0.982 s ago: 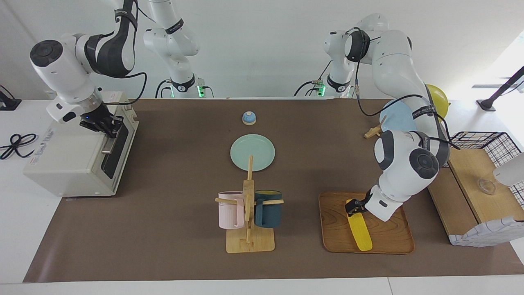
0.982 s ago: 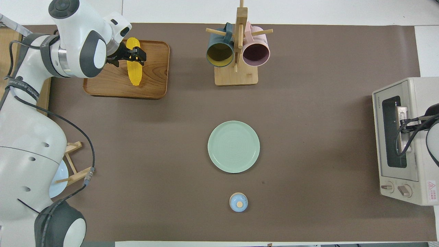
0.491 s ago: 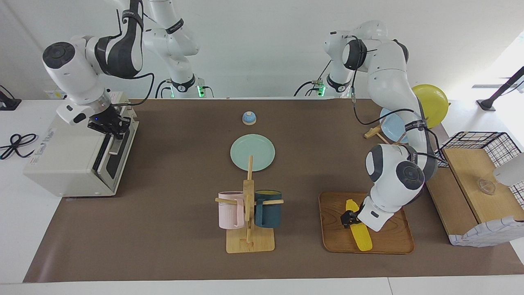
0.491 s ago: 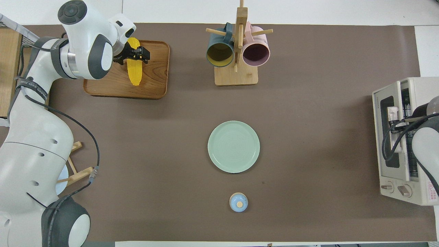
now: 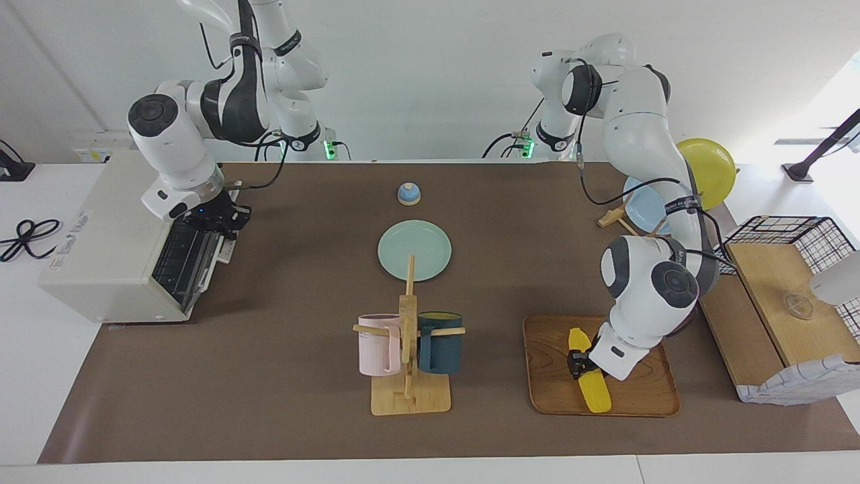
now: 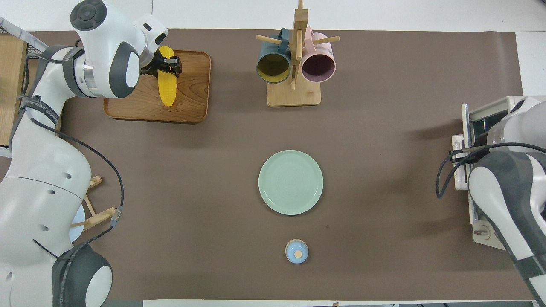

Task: Put corn in oven
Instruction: 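Lift the corn with the left gripper while the right gripper opens the oven, then lower the corn onto the green plate while the right gripper lowers the door, then release the corn and retract the left gripper while the right gripper approaches the plate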

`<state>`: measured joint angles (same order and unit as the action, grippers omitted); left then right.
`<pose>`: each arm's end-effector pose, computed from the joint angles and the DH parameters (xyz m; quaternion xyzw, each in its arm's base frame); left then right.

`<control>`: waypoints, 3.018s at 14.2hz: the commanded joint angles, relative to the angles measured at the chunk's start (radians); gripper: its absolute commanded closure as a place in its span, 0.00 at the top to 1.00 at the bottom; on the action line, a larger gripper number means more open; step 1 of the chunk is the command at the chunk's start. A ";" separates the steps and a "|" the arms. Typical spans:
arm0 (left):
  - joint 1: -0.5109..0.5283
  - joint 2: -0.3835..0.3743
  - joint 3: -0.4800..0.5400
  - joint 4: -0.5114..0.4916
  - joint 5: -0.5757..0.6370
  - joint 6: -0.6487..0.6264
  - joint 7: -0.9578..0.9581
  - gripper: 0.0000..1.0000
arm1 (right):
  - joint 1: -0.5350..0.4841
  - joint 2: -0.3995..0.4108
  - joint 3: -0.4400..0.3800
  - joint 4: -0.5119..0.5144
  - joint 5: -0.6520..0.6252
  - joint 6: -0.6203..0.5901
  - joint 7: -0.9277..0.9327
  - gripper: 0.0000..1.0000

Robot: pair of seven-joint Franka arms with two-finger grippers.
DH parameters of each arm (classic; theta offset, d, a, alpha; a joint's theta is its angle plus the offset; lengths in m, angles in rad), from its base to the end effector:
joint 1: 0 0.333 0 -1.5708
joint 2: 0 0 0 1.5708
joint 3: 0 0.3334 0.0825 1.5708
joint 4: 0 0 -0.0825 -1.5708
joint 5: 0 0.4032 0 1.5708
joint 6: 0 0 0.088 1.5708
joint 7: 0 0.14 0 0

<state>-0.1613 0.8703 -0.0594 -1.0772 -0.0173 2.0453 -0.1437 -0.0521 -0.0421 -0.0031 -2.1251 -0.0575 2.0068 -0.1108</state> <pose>0.7977 -0.1652 0.2833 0.9981 -0.0232 0.0433 0.0385 0.5363 -0.0348 0.3977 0.9981 0.0409 -0.0401 0.0223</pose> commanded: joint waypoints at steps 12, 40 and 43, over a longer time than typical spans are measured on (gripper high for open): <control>-0.176 -0.617 0.001 -0.565 -0.095 -0.171 -0.293 0.00 | 0.035 0.083 -0.006 -0.156 -0.005 0.295 0.017 0.03; -0.597 -0.586 0.006 -0.899 -0.087 0.405 -0.651 1.00 | 0.089 0.010 0.043 0.119 0.117 -0.131 -0.083 0.91; -0.523 -0.691 0.004 -0.891 -0.087 0.259 -0.619 1.00 | 0.089 0.007 0.110 0.132 0.165 -0.161 0.014 0.88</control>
<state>-0.7306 0.2733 -0.0572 -1.9559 -0.1032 2.4076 -0.8014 0.0456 -0.0307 0.0573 -2.0098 0.0744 1.8764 -0.1565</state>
